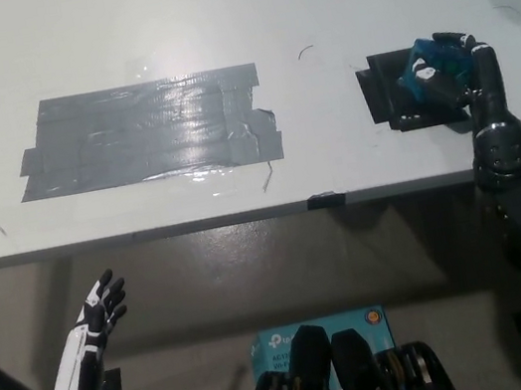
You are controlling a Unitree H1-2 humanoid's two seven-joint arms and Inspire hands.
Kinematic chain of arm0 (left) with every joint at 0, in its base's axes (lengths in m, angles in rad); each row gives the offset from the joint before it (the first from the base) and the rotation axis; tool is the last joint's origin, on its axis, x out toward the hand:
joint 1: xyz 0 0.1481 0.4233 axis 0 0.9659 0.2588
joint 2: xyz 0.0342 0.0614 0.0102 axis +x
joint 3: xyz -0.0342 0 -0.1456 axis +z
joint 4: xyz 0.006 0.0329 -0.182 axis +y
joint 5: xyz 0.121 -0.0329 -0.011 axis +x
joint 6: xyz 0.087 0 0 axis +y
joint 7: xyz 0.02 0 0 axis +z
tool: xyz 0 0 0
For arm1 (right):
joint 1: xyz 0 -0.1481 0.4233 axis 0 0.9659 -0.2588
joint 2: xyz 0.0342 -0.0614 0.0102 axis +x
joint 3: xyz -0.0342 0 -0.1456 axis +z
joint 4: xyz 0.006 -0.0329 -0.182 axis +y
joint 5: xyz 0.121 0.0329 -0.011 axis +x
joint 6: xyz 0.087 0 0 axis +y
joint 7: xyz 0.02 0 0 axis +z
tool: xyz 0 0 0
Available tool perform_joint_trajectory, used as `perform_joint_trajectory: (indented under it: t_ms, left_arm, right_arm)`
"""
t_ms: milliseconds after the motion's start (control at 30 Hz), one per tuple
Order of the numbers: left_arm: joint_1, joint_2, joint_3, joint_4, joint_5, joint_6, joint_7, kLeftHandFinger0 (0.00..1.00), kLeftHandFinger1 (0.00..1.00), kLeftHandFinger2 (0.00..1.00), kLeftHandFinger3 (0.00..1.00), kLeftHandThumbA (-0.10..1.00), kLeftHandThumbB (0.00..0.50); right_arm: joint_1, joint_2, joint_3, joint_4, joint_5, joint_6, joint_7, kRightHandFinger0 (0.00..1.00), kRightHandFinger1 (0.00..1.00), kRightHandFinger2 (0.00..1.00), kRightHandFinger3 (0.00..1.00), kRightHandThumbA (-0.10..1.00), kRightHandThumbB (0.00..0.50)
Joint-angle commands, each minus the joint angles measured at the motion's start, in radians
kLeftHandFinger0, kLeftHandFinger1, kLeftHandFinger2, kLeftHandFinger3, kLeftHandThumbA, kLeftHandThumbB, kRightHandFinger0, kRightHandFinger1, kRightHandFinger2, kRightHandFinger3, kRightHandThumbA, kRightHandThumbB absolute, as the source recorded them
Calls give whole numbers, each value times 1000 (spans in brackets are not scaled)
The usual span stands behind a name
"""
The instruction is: A rubick's cube is kept in the black marked spot on the table and the robot uses its right arm to pick it up and hands it to a person
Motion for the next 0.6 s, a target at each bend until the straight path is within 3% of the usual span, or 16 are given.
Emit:
perform_joint_trajectory:
  t_ms: [0,167,233,367,567]
  left_arm:
    - [-20,24,10,-20,6,-15,-5,1000,1000,1000,1000,1000,208]
    - [-28,25,12,-11,2,-12,-6,1000,1000,1000,1000,1000,220]
    - [-27,25,13,-5,-1,-20,-7,1000,1000,1000,1000,1000,205]
    - [-24,26,9,-8,7,-22,-8,1000,1000,1000,1000,1000,201]
    - [-14,24,7,-16,4,-9,-10,1000,1000,1000,1000,1000,187]
  right_arm:
    - [7,-1,54,54,-39,16,-48,28,375,781,770,-100,197]
    - [11,-10,63,61,-17,-29,-66,83,484,860,820,-100,197]
    - [12,-13,51,40,4,-43,-60,34,459,849,824,-100,209]
    - [17,-20,55,-26,-6,-61,-84,45,450,826,818,-100,210]
    - [76,-15,38,-347,-4,-45,-77,0,301,733,834,-100,184]
